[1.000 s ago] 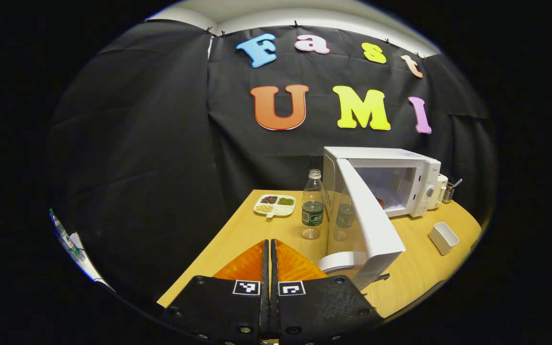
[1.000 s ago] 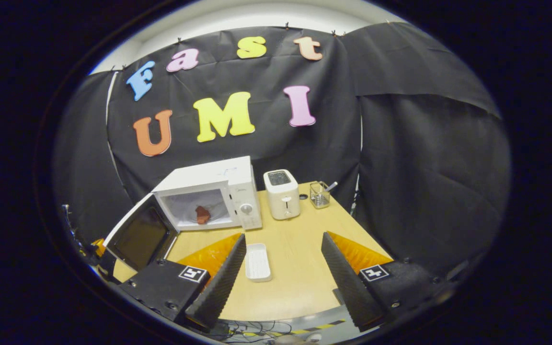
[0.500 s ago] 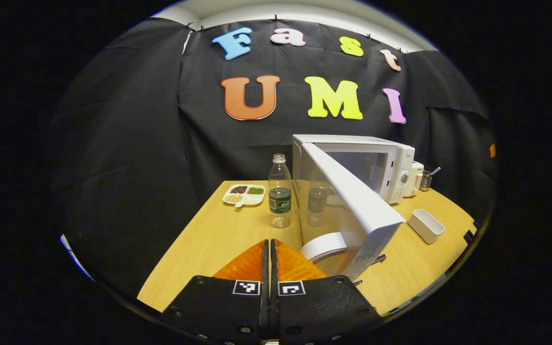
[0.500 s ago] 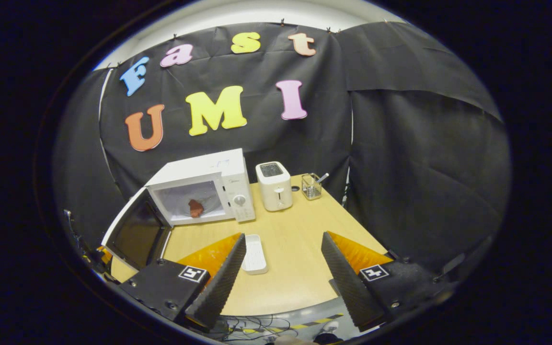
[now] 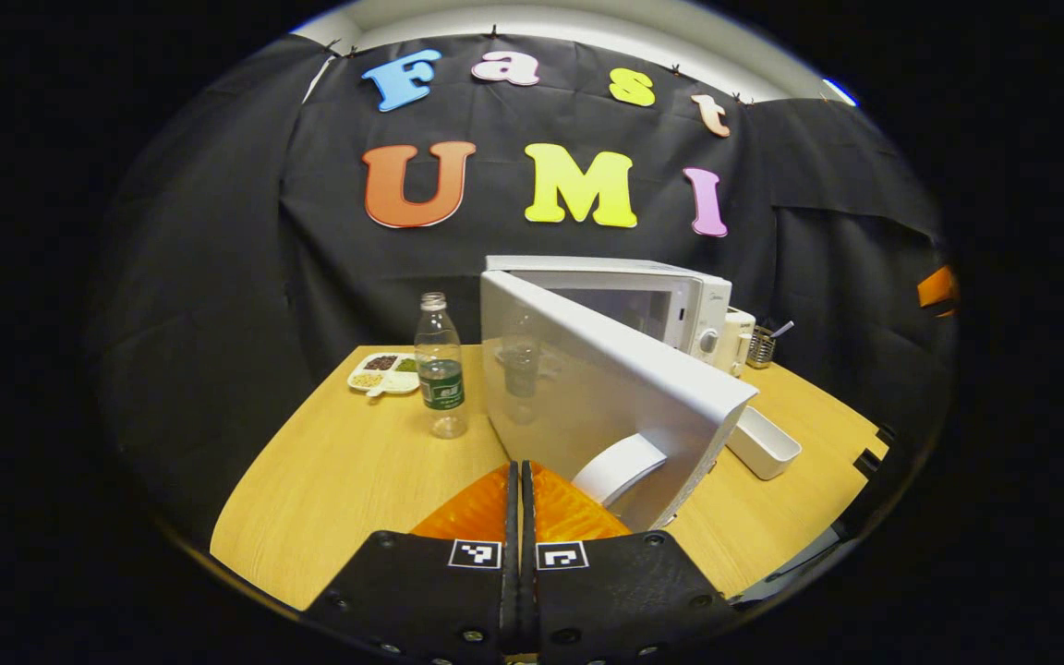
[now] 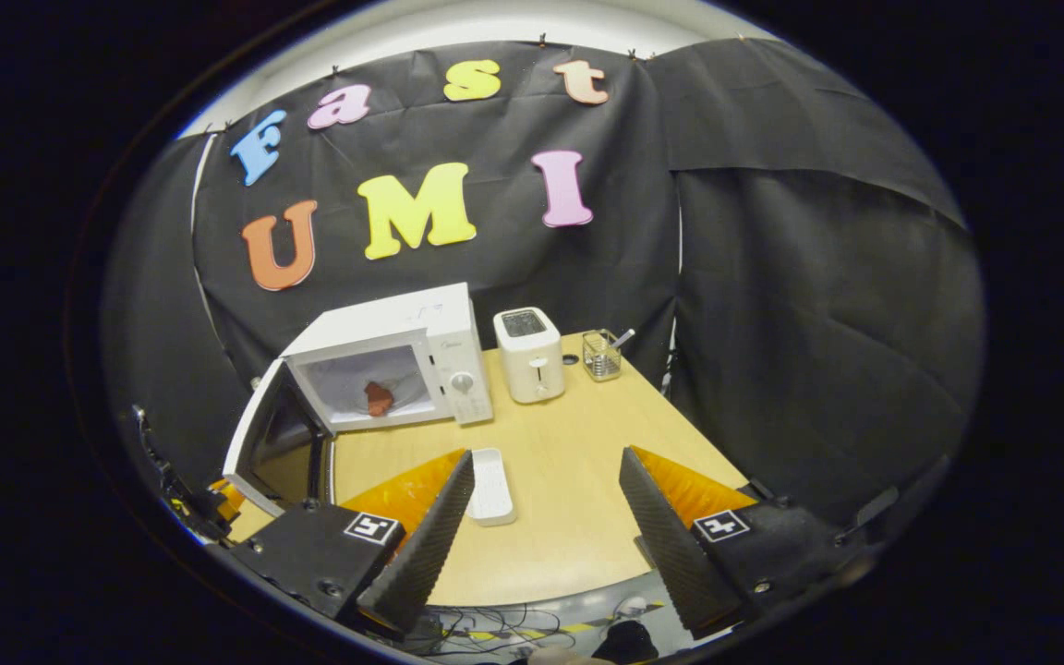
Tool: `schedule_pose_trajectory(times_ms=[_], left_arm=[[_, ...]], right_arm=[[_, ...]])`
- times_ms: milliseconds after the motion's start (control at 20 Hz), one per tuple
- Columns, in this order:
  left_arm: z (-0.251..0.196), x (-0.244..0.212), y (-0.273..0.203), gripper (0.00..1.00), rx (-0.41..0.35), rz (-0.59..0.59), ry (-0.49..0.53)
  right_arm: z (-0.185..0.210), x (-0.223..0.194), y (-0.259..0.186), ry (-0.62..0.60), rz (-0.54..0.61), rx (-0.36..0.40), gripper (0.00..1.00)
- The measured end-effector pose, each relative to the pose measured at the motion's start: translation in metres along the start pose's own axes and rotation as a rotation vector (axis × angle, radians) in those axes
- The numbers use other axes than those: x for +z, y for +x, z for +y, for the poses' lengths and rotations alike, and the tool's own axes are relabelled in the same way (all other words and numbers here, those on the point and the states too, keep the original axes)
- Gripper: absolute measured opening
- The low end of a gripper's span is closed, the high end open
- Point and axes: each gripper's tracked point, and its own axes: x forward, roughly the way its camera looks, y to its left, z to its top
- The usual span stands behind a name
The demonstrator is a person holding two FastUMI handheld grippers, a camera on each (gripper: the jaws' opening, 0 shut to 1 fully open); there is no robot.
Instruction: Open the microwave oven with the left hand, put the food in, and close the microwave oven.
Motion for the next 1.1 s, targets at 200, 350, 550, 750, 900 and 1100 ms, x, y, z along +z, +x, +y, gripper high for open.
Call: schedule_pose_trajectory(times_ms=[200,350,550,750,900,1100], left_arm=[[-0.044,0.003,0.019,0.00,-0.068,0.002,0.024],[-0.075,0.009,0.040,0.00,-0.113,0.005,0.037],[-0.112,0.021,0.070,0.00,-0.169,0.009,0.050],[-0.143,0.031,0.100,0.00,-0.213,0.012,0.069],[-0.160,0.035,0.123,0.00,-0.238,0.023,0.082],[-0.178,0.042,0.155,0.00,-0.248,0.032,0.089]], right_arm=[[-0.016,0.000,0.011,0.010,0.021,-0.005,1.00],[-0.029,0.007,0.021,0.014,0.017,-0.016,1.00],[-0.051,0.015,0.035,0.040,0.015,-0.040,1.00],[-0.074,0.022,0.049,0.068,0.019,-0.075,1.00],[-0.082,0.023,0.057,0.063,0.020,-0.099,1.00],[-0.089,0.021,0.067,0.044,0.042,-0.102,1.00]])
